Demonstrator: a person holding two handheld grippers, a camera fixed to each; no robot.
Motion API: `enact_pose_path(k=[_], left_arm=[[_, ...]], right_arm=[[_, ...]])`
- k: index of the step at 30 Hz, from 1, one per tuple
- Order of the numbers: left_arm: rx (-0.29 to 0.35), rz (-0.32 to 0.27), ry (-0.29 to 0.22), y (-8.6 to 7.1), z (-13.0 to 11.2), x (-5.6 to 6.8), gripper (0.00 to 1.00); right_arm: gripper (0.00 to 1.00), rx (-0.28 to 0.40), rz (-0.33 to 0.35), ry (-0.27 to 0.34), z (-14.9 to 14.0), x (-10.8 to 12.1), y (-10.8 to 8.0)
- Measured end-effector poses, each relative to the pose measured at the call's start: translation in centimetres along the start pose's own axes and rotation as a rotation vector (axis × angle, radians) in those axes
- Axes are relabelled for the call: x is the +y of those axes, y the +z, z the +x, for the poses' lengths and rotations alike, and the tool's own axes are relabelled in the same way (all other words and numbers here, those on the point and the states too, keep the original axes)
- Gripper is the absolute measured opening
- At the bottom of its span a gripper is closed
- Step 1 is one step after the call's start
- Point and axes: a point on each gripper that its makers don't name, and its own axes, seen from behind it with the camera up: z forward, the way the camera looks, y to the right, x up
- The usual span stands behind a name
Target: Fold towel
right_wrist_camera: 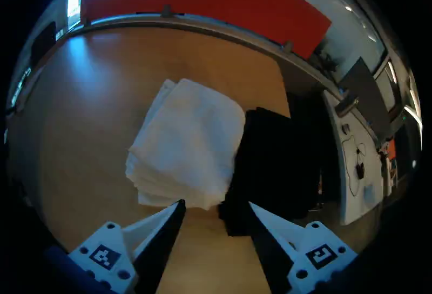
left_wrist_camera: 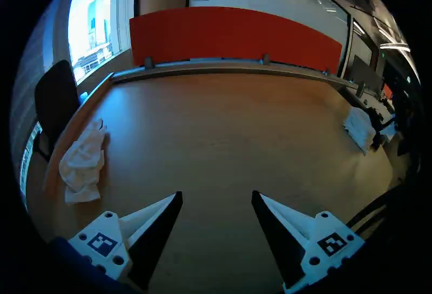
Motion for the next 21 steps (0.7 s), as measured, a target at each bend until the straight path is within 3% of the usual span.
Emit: enact_pose_path(k=[6,21], left_arm=[[0.009,0.001,-0.003,-0.2,0.3,-0.3,0.95],[0.026,0.001,-0.009,-0.2,0.6,-0.3,0.95]], right_arm=[[0.85,0.057,-0.008,0.02,1.1,-0.6,-0.8],[0.85,0.24,-0.035,0.171,4.0,-1.2,-3.4]])
